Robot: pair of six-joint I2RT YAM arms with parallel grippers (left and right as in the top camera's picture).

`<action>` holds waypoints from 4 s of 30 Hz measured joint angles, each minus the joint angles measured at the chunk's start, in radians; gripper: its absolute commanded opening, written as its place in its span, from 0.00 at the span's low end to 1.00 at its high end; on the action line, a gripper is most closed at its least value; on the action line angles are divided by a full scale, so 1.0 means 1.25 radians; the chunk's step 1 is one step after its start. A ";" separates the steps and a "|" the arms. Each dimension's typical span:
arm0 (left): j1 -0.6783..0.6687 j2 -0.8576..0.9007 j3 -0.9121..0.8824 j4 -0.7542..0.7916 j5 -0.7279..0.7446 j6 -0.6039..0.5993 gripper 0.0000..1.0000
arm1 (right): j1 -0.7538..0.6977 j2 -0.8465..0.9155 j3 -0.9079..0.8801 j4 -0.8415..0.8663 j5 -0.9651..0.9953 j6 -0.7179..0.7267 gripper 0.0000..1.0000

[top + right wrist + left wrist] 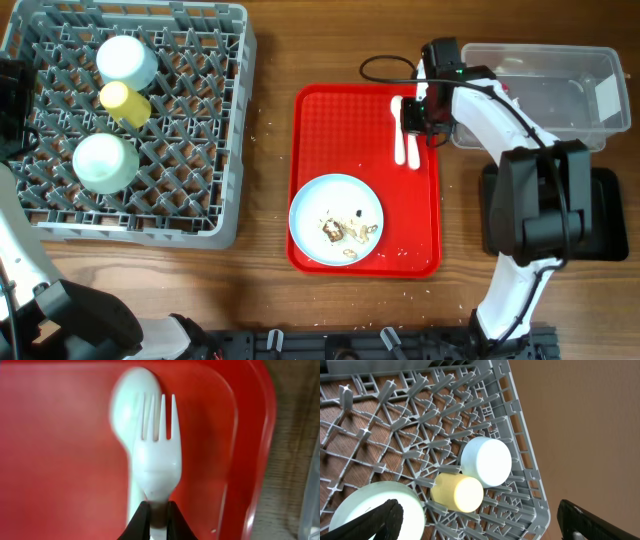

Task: Sort waste into correct bins and load items into the dishwasher rack

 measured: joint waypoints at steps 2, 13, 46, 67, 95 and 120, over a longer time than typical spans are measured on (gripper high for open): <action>0.000 0.000 0.000 0.000 0.000 0.000 1.00 | 0.000 -0.051 0.000 0.004 -0.052 0.020 0.04; 0.000 0.000 0.000 0.000 0.000 0.000 1.00 | 0.252 -0.156 0.010 0.463 -0.207 0.373 0.04; 0.000 0.000 0.000 0.000 0.000 0.000 1.00 | 0.262 -0.222 -0.016 -0.152 -0.172 0.159 0.47; 0.000 0.000 0.000 0.000 0.000 0.000 1.00 | 0.697 -0.068 -0.063 -0.150 0.019 0.226 0.31; 0.000 0.000 0.000 0.000 0.000 0.000 1.00 | 0.669 -0.070 -0.078 -0.159 0.305 0.317 0.04; 0.000 0.000 0.000 0.000 0.000 0.000 1.00 | 0.402 -0.082 0.017 -0.410 0.435 0.511 0.04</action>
